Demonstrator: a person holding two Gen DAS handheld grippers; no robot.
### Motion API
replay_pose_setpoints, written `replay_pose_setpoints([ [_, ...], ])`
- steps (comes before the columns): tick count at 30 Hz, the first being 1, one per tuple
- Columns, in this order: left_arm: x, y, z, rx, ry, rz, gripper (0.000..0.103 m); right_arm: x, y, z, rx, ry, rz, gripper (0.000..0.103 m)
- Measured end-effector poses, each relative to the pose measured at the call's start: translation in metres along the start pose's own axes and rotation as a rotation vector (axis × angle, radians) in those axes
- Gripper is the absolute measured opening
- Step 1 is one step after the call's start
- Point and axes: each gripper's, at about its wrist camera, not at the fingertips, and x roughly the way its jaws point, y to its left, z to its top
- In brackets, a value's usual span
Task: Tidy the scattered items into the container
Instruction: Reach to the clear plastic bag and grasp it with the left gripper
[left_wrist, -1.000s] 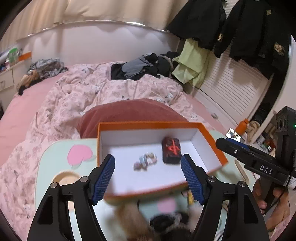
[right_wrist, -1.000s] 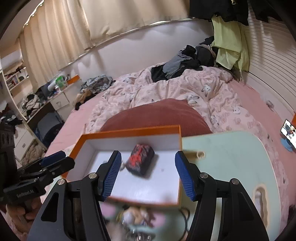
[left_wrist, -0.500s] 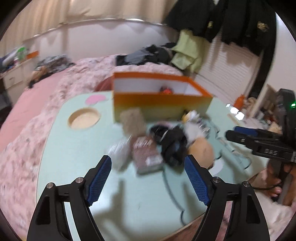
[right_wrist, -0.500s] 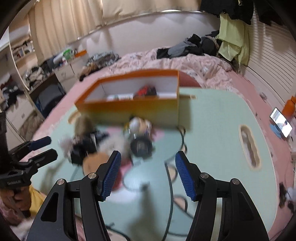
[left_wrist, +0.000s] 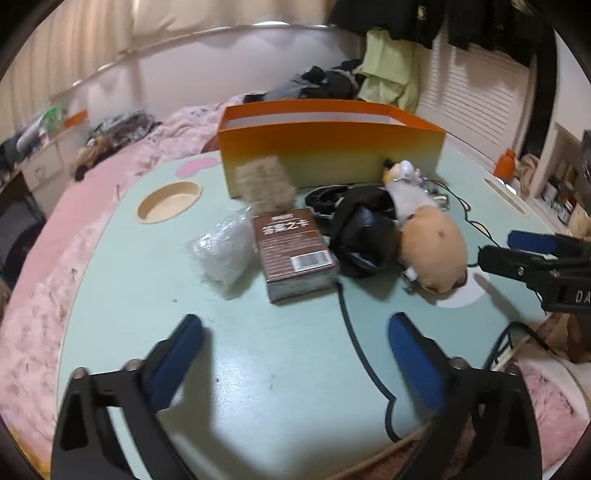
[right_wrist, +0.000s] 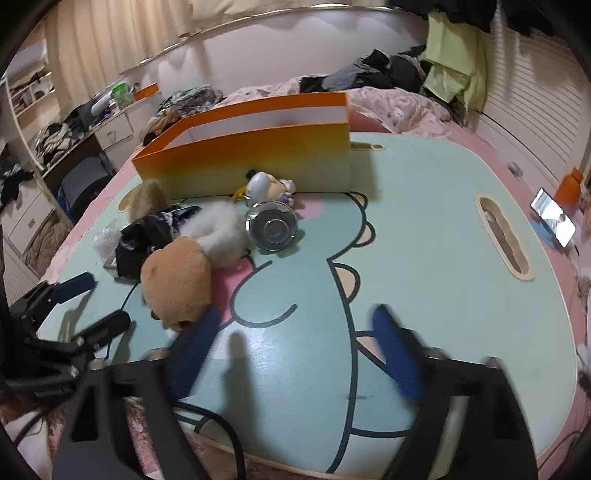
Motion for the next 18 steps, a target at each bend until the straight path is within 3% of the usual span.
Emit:
replay_pose_setpoints([
  [4, 0.001, 0.000, -0.002, 0.008, -0.014, -0.004, 0.103, 0.004, 0.008, 0.000, -0.046, 0.012, 0.012, 0.103],
  [8, 0.002, 0.000, 0.000, 0.014, -0.022, -0.015, 0.103, 0.010, 0.020, -0.002, -0.126, 0.031, -0.060, 0.103],
  [11, -0.002, 0.005, 0.002, 0.003, -0.035, -0.076, 0.101, 0.010, 0.020, -0.003, -0.140, 0.029, -0.062, 0.103],
  [13, -0.008, 0.015, 0.006, -0.046, -0.062, -0.128, 0.098, 0.009, 0.019, -0.004, -0.138, 0.027, -0.059, 0.103],
  [15, -0.013, 0.022, 0.014, -0.069, -0.093, -0.107, 0.096, 0.008, 0.018, -0.005, -0.137, 0.025, -0.060, 0.103],
  [18, -0.011, 0.029, 0.025, -0.086, -0.102, -0.080, 0.085, 0.008, 0.019, -0.006, -0.134, 0.023, -0.059, 0.103],
])
